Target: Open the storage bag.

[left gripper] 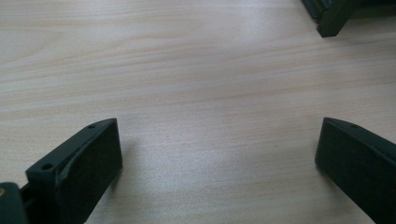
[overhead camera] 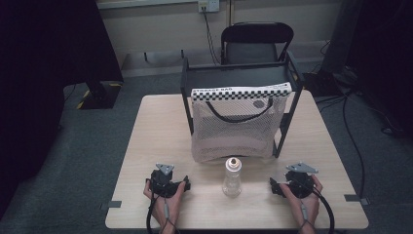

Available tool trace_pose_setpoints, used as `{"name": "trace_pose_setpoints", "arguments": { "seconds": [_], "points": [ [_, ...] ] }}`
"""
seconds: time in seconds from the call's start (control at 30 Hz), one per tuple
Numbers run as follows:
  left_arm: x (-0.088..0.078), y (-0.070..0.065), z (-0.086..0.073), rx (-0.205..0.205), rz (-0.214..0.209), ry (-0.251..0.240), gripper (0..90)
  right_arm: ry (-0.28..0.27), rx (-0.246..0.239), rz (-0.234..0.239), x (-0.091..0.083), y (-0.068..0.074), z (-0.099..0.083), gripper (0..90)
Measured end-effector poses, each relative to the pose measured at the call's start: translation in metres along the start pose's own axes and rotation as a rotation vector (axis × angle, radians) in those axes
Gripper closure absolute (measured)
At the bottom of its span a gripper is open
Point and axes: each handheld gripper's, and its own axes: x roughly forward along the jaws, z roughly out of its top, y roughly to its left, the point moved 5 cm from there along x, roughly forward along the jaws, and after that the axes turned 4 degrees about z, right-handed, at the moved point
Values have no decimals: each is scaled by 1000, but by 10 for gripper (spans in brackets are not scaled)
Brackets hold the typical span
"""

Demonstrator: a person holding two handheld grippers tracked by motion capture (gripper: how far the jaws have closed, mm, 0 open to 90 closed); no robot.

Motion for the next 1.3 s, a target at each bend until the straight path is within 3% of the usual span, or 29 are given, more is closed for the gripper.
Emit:
{"name": "trace_pose_setpoints", "arguments": {
  "seconds": [0.83,1.1,1.17,1.23,1.3],
  "points": [
    [-1,1,0,-6,-2,-8,20,0,0,0,0,0,0,27],
    [-1,4,2,-33,-2,-18,39,0,0,0,0,0,0,27],
    [-1,5,2,-31,-9,-24,36,0,0,0,0,0,0,27],
    [-3,5,3,-19,10,-36,32,0,0,0,0,0,0,27],
    [-7,4,4,-7,-11,-50,28,0,0,0,0,0,0,27]
  ]
}}
